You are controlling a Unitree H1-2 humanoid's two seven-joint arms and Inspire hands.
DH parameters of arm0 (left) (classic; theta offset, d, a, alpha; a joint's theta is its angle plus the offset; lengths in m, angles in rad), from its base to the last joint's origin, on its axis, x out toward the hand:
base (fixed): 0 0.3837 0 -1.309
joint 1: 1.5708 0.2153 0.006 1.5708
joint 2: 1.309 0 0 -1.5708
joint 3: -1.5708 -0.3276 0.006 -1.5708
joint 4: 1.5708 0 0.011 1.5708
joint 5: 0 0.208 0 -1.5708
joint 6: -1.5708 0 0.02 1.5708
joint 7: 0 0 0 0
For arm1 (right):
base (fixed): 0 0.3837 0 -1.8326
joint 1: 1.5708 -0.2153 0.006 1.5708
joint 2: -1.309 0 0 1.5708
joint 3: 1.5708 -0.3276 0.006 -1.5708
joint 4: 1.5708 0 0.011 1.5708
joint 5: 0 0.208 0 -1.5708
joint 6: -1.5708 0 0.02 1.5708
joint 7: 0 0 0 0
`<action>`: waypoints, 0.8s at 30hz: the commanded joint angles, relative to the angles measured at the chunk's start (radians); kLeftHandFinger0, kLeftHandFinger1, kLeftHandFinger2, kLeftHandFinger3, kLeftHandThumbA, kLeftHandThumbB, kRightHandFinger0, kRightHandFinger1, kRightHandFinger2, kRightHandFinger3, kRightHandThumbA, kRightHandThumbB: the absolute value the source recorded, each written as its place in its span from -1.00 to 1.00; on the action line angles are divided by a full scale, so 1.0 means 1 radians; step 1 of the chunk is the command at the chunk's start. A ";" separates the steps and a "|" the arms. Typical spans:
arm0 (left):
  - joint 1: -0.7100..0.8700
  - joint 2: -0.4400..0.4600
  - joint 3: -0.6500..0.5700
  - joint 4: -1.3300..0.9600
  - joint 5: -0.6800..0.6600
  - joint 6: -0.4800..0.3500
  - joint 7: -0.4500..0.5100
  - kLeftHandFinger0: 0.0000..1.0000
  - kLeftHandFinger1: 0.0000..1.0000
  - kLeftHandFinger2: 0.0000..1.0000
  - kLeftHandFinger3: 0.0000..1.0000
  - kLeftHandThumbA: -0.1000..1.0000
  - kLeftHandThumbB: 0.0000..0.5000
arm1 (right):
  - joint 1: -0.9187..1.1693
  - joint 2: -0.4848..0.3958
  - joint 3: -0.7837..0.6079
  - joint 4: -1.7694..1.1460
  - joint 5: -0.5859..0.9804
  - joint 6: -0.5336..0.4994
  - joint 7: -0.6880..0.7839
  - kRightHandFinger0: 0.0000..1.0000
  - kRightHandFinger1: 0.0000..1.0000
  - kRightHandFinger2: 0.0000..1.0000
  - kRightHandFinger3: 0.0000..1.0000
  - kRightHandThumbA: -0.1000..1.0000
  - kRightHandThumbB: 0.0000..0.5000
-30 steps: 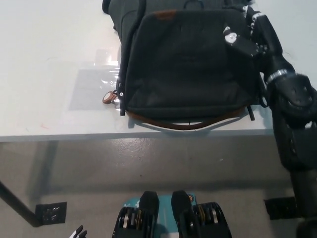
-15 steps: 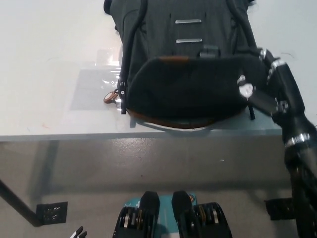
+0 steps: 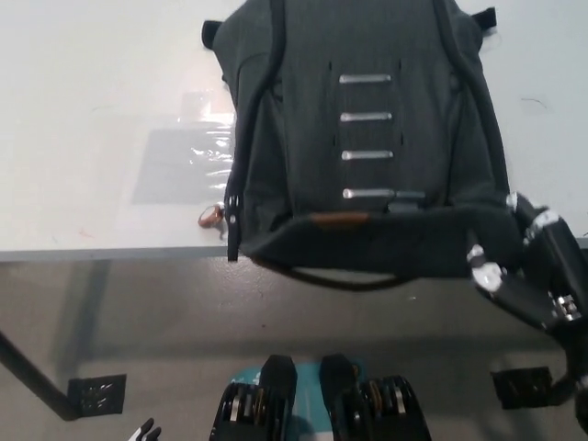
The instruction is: A bag is kept in the middle of the table with its flap loosely closed and the robot uses its right hand to adjust it and opens it
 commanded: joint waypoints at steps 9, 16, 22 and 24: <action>-0.018 0.034 0.002 -0.029 0.006 -0.040 0.005 1.00 1.00 1.00 1.00 1.00 1.00 | 0.106 -0.199 0.041 -0.048 0.153 -0.144 0.234 1.00 1.00 1.00 1.00 1.00 1.00; -0.031 0.035 0.000 -0.030 0.004 -0.040 0.005 1.00 1.00 1.00 1.00 1.00 0.98 | 0.129 -0.188 0.020 -0.031 0.142 -0.181 0.243 1.00 1.00 1.00 1.00 1.00 1.00; -0.051 0.041 0.003 -0.030 0.010 -0.040 0.006 1.00 1.00 1.00 1.00 1.00 1.00 | 0.158 -0.189 -0.028 -0.028 0.213 -0.219 0.259 1.00 1.00 1.00 1.00 1.00 1.00; -0.058 0.041 0.003 -0.032 0.019 -0.040 0.013 1.00 1.00 1.00 1.00 1.00 0.99 | 0.177 -0.201 -0.057 -0.056 0.264 -0.204 0.258 1.00 1.00 1.00 1.00 1.00 1.00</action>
